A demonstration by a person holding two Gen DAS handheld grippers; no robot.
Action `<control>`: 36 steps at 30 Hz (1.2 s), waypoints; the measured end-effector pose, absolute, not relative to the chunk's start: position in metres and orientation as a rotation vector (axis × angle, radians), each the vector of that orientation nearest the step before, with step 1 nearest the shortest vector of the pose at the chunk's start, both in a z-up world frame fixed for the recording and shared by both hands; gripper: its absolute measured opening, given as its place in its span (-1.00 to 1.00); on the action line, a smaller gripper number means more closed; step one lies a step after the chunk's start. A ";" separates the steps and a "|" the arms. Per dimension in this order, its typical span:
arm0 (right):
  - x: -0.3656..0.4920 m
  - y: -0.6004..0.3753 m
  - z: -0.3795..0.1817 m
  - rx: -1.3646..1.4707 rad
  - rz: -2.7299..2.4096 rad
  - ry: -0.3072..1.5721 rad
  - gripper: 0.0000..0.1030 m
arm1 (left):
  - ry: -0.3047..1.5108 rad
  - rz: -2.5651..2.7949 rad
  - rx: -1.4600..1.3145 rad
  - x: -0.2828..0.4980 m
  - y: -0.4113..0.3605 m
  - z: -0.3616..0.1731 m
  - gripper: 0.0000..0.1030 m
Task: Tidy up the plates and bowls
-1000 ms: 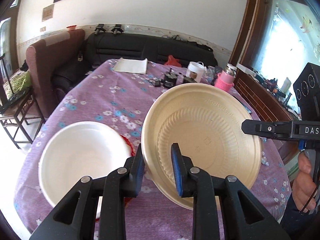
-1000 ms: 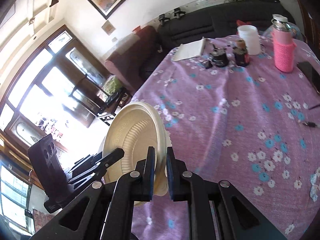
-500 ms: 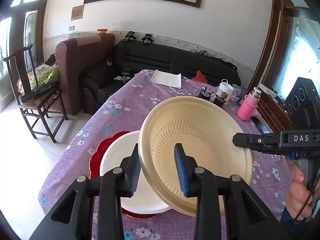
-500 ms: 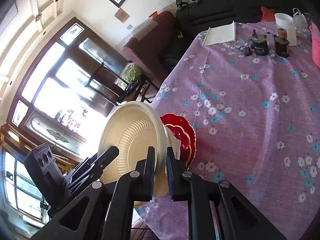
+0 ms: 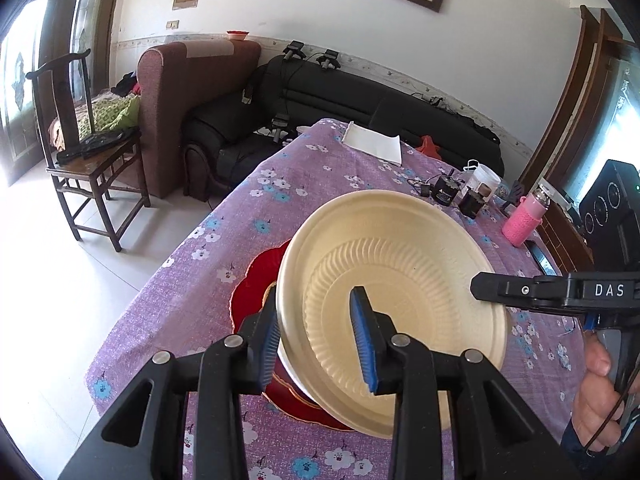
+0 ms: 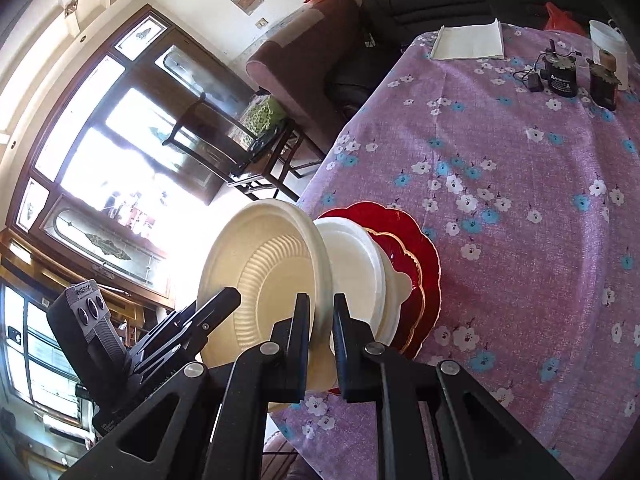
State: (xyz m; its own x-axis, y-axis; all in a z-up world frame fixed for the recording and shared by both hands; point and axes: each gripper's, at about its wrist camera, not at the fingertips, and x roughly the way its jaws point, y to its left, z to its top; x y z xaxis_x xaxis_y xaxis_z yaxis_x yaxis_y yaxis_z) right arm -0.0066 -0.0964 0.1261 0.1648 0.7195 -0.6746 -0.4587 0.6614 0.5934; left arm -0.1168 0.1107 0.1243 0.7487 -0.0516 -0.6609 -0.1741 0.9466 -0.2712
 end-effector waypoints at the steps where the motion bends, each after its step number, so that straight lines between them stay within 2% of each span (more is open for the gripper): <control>1: -0.006 -0.093 0.124 0.268 0.851 1.125 -0.75 | 0.731 0.069 -0.332 -0.116 0.113 0.122 -0.38; 27: 0.005 -0.078 0.106 0.202 0.782 1.131 -0.72 | 0.775 0.058 -0.351 -0.100 0.116 0.100 -0.38; 34: 0.004 -0.078 0.108 0.195 0.775 1.119 -0.72 | 0.774 0.058 -0.352 -0.100 0.117 0.099 -0.34; 36: 0.003 -0.079 0.109 0.191 0.772 1.114 -0.72 | 0.776 0.061 -0.356 -0.100 0.117 0.099 -0.26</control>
